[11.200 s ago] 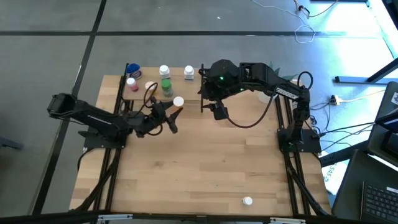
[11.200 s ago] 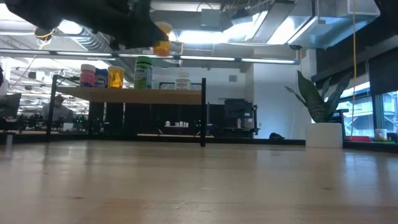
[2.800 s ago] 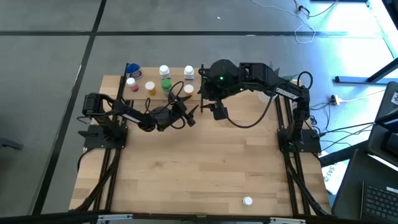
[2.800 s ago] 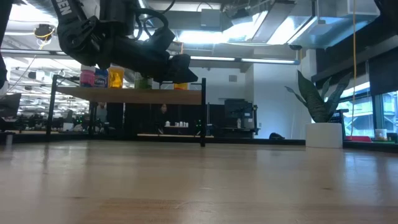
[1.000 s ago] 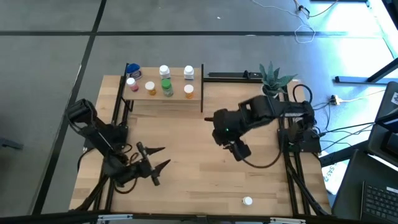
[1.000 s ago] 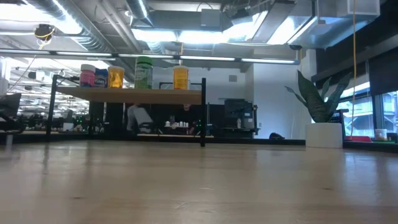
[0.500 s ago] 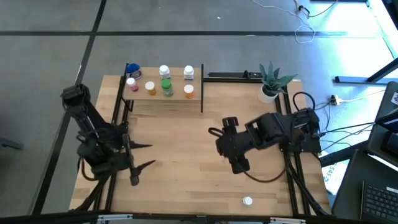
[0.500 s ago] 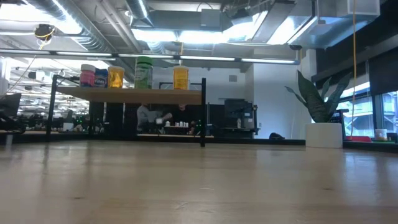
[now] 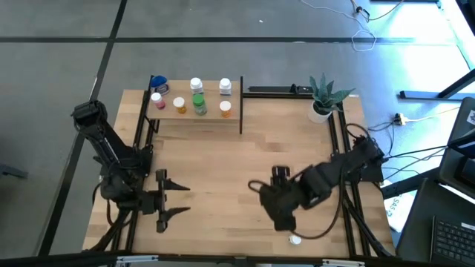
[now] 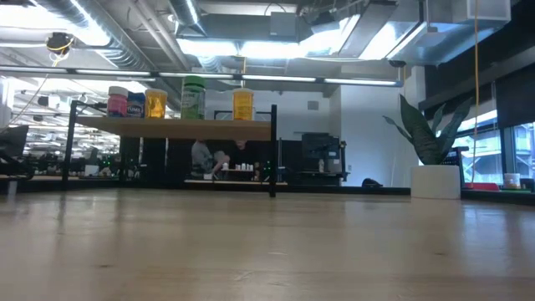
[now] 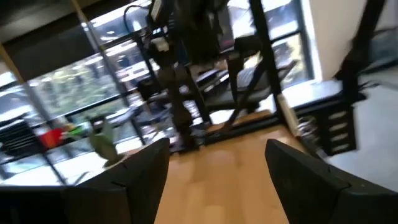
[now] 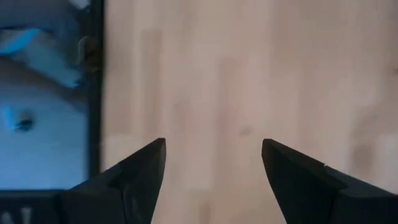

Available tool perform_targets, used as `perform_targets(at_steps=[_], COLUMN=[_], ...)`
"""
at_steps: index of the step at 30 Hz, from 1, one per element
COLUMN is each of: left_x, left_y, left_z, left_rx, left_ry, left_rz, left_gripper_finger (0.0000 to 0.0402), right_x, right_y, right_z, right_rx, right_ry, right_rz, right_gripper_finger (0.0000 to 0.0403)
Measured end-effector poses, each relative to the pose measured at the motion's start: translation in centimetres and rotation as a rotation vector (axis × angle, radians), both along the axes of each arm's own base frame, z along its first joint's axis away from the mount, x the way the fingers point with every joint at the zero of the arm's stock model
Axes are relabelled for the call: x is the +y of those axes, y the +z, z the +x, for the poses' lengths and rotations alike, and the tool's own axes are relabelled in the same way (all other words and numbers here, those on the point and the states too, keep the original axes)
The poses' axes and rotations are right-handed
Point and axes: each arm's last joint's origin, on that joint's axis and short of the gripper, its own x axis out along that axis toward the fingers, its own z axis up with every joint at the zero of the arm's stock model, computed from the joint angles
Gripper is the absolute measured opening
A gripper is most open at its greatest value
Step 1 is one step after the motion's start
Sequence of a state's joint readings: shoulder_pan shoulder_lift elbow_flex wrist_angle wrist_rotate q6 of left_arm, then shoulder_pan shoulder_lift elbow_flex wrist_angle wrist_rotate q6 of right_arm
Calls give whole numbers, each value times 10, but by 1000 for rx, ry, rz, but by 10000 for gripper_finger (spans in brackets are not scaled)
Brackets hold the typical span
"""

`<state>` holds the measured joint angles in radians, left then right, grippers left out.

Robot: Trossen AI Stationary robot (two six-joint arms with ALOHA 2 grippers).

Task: Pick and place medicine bottles onto shelf by color
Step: Put the white and black pill bottle on the shelf

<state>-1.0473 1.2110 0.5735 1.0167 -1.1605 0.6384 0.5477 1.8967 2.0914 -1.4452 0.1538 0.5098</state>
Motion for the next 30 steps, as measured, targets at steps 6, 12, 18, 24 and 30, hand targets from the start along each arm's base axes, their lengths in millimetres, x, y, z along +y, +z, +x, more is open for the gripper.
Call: perform_targets(at_steps=[6, 12, 18, 24, 30], left_x=[-4, -5, 9, 35, 56], left_y=[-6, -8, -3, 11, 24], left_z=[1, 7, 22, 44, 60], left_rx=[20, 0, -31, 115, 366], left_ry=[-78, -192, -268, -269, -327], left_rz=[57, 57, 22, 20, -67], left_gripper_finger=[259, 259, 259, 259, 259], right_x=[23, 31, 37, 46, 57], right_y=[-27, -45, -49, -45, -49], right_z=[-3, -7, -10, -15, -27], right_rx=[105, 159, 177, 102, 147], right_ry=[-15, -99, -125, -116, -156], right_rz=[170, 186, 202, 150, 168], right_gripper_finger=[267, 267, 267, 267, 267])
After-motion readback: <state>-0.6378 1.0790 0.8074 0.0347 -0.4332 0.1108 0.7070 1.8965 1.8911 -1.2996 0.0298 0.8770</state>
